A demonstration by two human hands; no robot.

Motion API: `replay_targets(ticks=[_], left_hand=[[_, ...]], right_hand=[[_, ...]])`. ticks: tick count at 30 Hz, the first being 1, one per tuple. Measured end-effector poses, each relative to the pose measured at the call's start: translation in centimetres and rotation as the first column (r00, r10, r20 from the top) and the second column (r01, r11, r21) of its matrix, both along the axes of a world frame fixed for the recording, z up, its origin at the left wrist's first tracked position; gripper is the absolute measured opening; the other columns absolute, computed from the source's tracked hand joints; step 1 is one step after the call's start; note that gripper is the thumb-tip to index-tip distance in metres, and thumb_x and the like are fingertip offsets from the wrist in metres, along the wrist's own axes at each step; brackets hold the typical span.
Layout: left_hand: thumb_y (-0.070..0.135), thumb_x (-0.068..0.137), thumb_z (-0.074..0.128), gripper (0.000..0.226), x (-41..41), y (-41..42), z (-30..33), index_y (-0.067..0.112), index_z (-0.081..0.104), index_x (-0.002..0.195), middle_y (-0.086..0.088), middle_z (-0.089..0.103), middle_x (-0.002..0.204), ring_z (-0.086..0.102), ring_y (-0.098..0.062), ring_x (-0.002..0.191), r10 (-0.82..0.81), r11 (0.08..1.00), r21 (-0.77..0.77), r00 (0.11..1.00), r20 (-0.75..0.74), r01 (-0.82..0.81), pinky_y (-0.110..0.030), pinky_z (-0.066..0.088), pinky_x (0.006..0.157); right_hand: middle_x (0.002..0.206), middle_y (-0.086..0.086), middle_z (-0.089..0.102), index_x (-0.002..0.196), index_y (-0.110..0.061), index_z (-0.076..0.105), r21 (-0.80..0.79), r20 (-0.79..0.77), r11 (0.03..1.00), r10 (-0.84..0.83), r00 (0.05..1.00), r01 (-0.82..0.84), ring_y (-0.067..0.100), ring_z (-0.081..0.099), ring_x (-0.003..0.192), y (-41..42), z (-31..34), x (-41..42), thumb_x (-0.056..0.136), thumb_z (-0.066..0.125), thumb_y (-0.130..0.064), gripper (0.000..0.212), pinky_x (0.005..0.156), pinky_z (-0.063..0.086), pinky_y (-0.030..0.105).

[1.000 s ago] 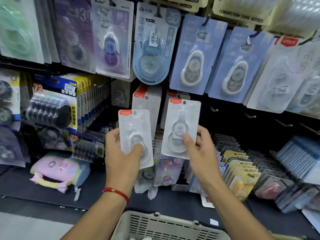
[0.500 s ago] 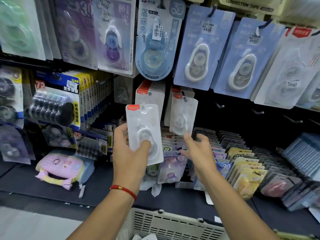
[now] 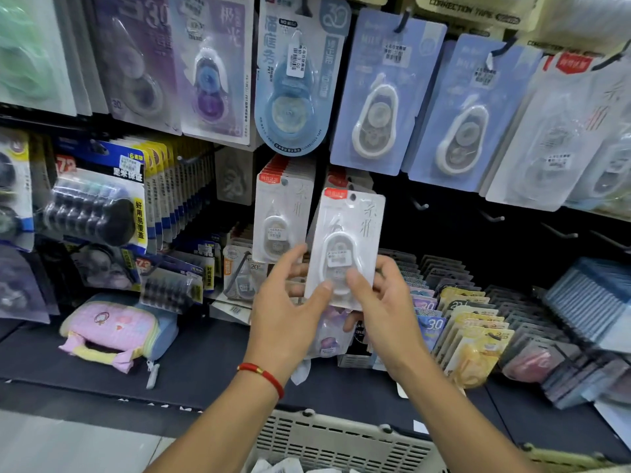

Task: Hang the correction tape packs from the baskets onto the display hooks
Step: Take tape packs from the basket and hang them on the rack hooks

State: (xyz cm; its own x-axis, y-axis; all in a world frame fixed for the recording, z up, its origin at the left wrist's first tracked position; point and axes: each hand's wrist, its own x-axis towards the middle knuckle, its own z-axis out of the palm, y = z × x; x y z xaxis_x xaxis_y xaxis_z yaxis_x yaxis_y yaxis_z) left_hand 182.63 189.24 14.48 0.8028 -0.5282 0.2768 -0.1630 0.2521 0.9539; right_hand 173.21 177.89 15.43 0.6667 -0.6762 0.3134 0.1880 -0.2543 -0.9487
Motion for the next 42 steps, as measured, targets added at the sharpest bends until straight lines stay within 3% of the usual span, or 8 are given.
replay_targets(ticks=[10, 16, 22, 26, 29, 31, 39, 42], left_hand=[[0.002, 0.094, 0.073, 0.049, 0.2, -0.4, 0.1, 0.04, 0.066, 0.124, 0.025, 0.073, 0.109, 0.074, -0.01, 0.086, -0.014, 0.999, -0.038, 1.0, 0.015, 0.014, -0.016, 0.059, 0.075], [0.008, 0.089, 0.069, 0.069, 2.8, -0.6, -0.1, 0.027, 0.05, 0.152, 0.008, 0.034, 0.166, 0.029, -0.011, 0.151, 0.1, 0.893, 0.314, 0.823, 0.56, -0.322, -0.023, 0.023, 0.12], [0.003, 0.089, 0.068, 0.075, 3.7, -0.9, -1.5, 0.022, 0.043, 0.157, 0.005, 0.011, 0.175, 0.017, -0.017, 0.155, 0.024, 0.854, 0.393, 0.78, 0.625, -0.341, -0.029, 0.024, 0.122], [0.002, 0.087, 0.069, 0.076, 4.1, -0.8, -1.4, 0.022, 0.045, 0.156, 0.003, 0.017, 0.174, 0.02, -0.018, 0.153, 0.029, 0.857, 0.377, 0.762, 0.647, -0.352, -0.029, 0.028, 0.116], [0.004, 0.087, 0.07, 0.076, 4.4, -0.6, -1.4, 0.022, 0.044, 0.156, 0.003, 0.014, 0.174, 0.019, -0.021, 0.156, 0.0, 0.845, 0.403, 0.754, 0.657, -0.351, -0.032, 0.029, 0.119], [0.006, 0.088, 0.07, 0.077, 4.4, -0.6, -1.6, 0.024, 0.041, 0.158, 0.003, 0.01, 0.176, 0.017, -0.021, 0.157, -0.028, 0.837, 0.424, 0.746, 0.665, -0.347, -0.035, 0.03, 0.121], [0.004, 0.09, 0.068, 0.073, 4.4, 0.4, -2.2, 0.022, 0.044, 0.156, 0.004, 0.012, 0.175, 0.018, -0.019, 0.156, -0.096, 0.834, 0.453, 0.724, 0.683, -0.316, -0.037, 0.035, 0.117], [0.004, 0.089, 0.067, 0.064, 3.8, 1.4, -2.6, 0.018, 0.051, 0.15, -0.006, 0.035, 0.164, 0.032, -0.027, 0.148, -0.115, 0.818, 0.477, 0.72, 0.684, -0.322, -0.041, 0.036, 0.116]], right_hand=[[0.089, 0.009, 0.078, 0.129, -0.021, 0.061, 0.07, 0.089, 0.994, -0.093, 0.992, 0.087, 0.022, 0.063, 0.05, -0.5, 0.2, 0.6, 0.104, 0.066, -0.034, 0.028, 0.044, 0.05, 0.03], [0.089, -0.001, 0.077, 0.122, -0.037, 0.059, -0.069, -0.056, 0.951, -0.306, 0.95, 0.302, 0.017, 0.075, 0.062, -2.6, -1.9, 3.7, 0.104, 0.061, -0.041, 0.019, 0.052, 0.059, 0.031], [0.114, 0.008, 0.073, 0.141, -0.027, 0.053, -0.287, -0.282, 0.871, -0.474, 0.834, 0.398, 0.03, 0.07, 0.1, -6.2, -1.5, 7.8, 0.107, 0.051, -0.046, 0.039, 0.08, 0.055, 0.042], [0.151, 0.018, 0.045, 0.158, -0.012, 0.033, -0.64, -0.262, 0.656, -0.675, 0.69, 0.399, 0.036, 0.056, 0.126, -6.1, -1.8, 7.2, 0.107, 0.053, -0.041, 0.062, 0.088, 0.049, 0.042], [0.157, 0.014, 0.041, 0.154, -0.014, 0.043, -0.924, -0.063, 0.335, -0.611, 0.789, 0.185, 0.033, 0.046, 0.138, -5.9, -2.0, 6.0, 0.1, 0.062, -0.017, 0.057, 0.101, 0.05, 0.047], [0.167, 0.012, 0.031, 0.157, -0.016, 0.041, -0.968, -0.174, 0.247, -0.565, 0.807, -0.035, 0.034, 0.035, 0.15, -6.6, -1.5, 5.7, 0.098, 0.063, -0.013, 0.063, 0.11, 0.044, 0.049], [0.176, 0.002, 0.002, 0.165, -0.023, 0.026, -0.905, -0.411, 0.342, -0.562, 0.718, -0.251, 0.032, 0.021, 0.156, -6.9, 0.3, 5.3, 0.097, 0.058, -0.013, 0.076, 0.1, 0.052, 0.048], [0.165, 0.006, 0.032, 0.156, -0.02, 0.044, -0.868, -0.411, 0.467, -0.49, 0.769, -0.167, 0.032, 0.047, 0.137, -6.3, -1.4, 2.3, 0.101, 0.056, -0.013, 0.056, 0.098, 0.053, 0.049]])
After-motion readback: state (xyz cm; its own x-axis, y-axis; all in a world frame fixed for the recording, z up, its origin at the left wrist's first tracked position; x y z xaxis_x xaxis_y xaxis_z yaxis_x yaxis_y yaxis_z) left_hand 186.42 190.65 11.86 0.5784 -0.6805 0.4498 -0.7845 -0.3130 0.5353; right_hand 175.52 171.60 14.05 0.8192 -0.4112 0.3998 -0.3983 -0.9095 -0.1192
